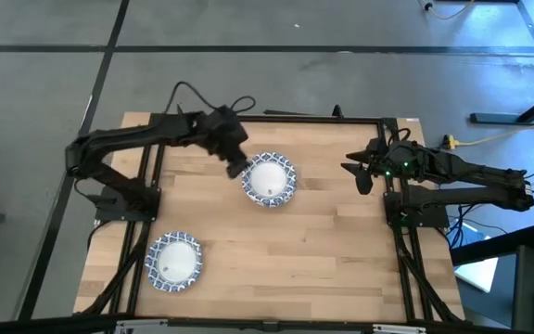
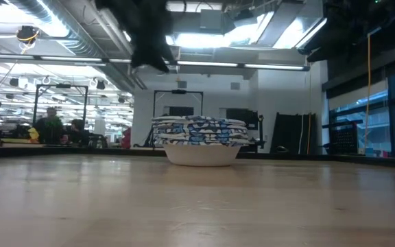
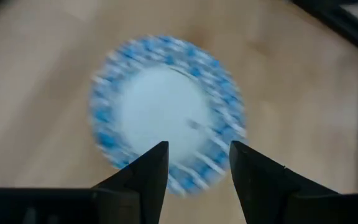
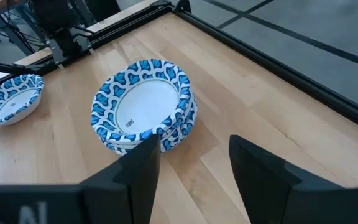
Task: Nest bowls inside each other
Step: Stack the blue patterned bowl on top of the other blue patterned bowl
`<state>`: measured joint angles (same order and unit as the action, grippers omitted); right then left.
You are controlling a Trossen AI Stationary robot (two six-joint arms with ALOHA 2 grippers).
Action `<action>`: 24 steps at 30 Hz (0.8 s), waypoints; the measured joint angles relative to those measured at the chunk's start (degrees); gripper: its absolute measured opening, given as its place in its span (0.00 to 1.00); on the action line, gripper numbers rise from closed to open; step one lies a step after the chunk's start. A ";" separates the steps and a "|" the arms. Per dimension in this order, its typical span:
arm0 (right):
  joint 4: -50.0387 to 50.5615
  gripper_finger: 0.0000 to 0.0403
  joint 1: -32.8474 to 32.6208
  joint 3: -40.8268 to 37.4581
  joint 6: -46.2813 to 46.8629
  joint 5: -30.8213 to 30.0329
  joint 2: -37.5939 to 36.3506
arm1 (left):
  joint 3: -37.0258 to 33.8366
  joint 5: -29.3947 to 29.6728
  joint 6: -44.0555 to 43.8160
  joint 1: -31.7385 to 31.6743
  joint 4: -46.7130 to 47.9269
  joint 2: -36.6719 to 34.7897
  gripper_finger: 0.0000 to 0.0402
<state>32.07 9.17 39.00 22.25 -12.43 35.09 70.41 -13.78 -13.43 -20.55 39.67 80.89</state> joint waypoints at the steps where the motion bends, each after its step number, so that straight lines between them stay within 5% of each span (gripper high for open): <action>1: -0.02 0.48 0.00 0.00 -0.04 0.00 0.00 | 0.00 -1.30 -0.58 1.17 1.33 -1.38 0.41; 10: -0.02 0.48 0.02 0.00 -0.31 0.00 0.02 | 0.00 -1.95 -1.40 15.38 5.71 -8.14 0.41; 19: -0.04 0.48 0.02 0.00 -0.02 0.00 0.04 | -0.09 9.70 -0.59 29.56 27.42 -6.88 0.40; 24: -0.06 0.48 0.02 0.00 0.52 0.00 0.04 | -1.70 10.43 -6.16 35.63 30.96 -5.11 0.40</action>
<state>32.01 9.19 39.00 22.78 -12.43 35.14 68.71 -3.35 -19.59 15.07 70.63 75.79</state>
